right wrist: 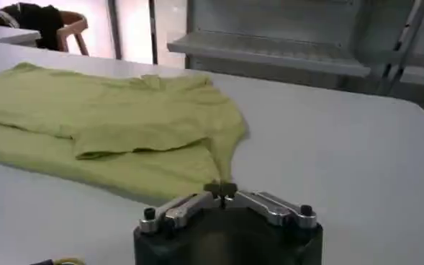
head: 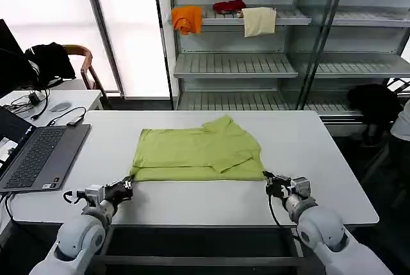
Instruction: Fold and organize the clothes.
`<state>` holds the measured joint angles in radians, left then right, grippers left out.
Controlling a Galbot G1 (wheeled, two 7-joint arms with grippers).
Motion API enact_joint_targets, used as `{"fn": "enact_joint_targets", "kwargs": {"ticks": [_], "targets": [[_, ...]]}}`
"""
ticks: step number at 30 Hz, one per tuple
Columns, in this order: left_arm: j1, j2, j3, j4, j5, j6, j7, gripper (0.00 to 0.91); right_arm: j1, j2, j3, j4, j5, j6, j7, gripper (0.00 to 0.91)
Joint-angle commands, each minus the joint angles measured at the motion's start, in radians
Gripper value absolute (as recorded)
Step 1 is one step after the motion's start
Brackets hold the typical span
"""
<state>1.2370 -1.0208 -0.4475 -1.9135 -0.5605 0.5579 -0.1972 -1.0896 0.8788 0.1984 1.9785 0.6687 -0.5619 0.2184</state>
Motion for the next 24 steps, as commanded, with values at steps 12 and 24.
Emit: {"fn": "enact_joint_targets", "kwargs": {"ticks": [12,24], "targets": [[0.293,-0.053,-0.028,-0.271,0.071,0.019,-0.384,0.02,-0.393,-0.122,0.119,0.301,0.009,0.015,-0.002,0.0],[0.346,-0.079,0.023,-0.34,0.13,0.019,-0.519,0.907,-0.405,-0.132,0.143,0.298,0.004,0.013,-0.01,0.0]]}}
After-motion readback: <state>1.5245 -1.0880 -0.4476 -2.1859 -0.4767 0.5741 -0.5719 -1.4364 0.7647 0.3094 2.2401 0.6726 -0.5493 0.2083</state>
